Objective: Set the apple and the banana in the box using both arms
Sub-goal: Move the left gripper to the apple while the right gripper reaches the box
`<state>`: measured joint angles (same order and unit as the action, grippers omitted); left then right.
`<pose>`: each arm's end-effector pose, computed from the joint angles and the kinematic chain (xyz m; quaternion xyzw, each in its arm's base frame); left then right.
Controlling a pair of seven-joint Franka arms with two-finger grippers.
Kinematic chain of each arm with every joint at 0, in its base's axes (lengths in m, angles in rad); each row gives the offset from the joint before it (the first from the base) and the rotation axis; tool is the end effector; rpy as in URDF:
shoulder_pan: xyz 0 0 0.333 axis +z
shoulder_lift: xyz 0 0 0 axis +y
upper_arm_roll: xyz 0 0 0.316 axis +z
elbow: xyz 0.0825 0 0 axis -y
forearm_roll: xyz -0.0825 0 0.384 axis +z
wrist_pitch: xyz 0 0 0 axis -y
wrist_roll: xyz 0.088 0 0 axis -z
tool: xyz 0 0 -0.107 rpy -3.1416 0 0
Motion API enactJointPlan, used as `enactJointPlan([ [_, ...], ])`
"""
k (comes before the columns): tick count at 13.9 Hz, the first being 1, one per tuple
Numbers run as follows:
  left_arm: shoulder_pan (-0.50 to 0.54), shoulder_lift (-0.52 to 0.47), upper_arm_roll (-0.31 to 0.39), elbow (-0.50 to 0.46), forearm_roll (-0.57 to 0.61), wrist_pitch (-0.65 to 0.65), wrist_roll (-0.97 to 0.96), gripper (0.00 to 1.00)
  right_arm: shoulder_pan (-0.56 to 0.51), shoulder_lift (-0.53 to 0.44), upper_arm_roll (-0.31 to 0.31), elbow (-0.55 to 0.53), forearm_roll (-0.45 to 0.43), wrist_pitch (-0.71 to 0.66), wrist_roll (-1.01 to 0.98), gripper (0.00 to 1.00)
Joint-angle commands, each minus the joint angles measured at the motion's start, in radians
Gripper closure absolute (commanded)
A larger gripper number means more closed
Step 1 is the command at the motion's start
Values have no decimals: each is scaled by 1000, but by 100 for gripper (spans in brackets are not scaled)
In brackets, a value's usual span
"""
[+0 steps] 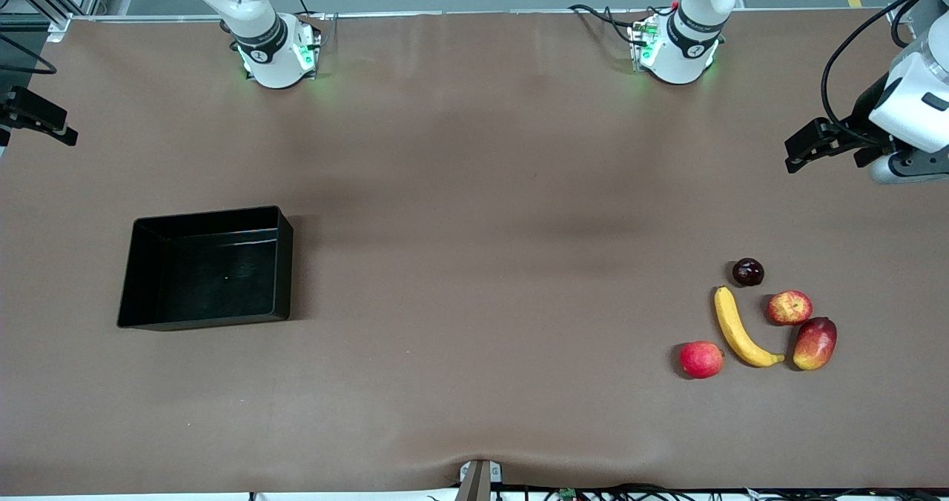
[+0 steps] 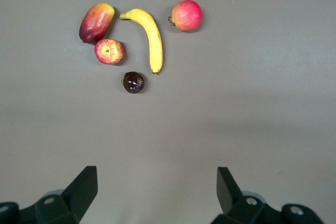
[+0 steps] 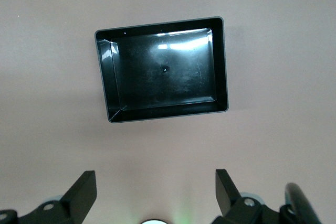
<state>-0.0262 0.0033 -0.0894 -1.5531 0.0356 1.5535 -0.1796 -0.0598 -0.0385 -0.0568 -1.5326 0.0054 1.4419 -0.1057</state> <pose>0.5508 -0.0600 0.6296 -0.9993 -0.0323 -0.0012 0.0177 0.5255 -0.0616 0.6521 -0.9996 0.0051 0.0255 0.0066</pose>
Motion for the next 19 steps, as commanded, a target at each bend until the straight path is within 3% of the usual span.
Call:
enactJointPlan([
  [1, 2, -17, 0, -5, -8, -21, 8, 0, -3, 17, 3, 26, -16, -15, 11, 0],
  [5, 6, -2, 5, 5, -5, -27, 8, 0, -2, 17, 3, 26, -16, -15, 11, 0],
  [8, 32, 79, 10, 42, 29, -9, 8, 0, -3, 34, 3, 26, -24, -12, 11, 0],
  [12, 92, 153, 8, -60, 84, 182, 9, 0, -14, 71, 2, 26, -30, -5, 11, 0],
  [15, 138, 207, 8, -172, 89, 396, 11, 0, -51, 173, 2, 29, -47, 34, 9, 0],
  [19, 219, 369, 8, -193, 84, 638, 9, 0, -86, 348, 2, 34, -90, 159, -60, 0],
])
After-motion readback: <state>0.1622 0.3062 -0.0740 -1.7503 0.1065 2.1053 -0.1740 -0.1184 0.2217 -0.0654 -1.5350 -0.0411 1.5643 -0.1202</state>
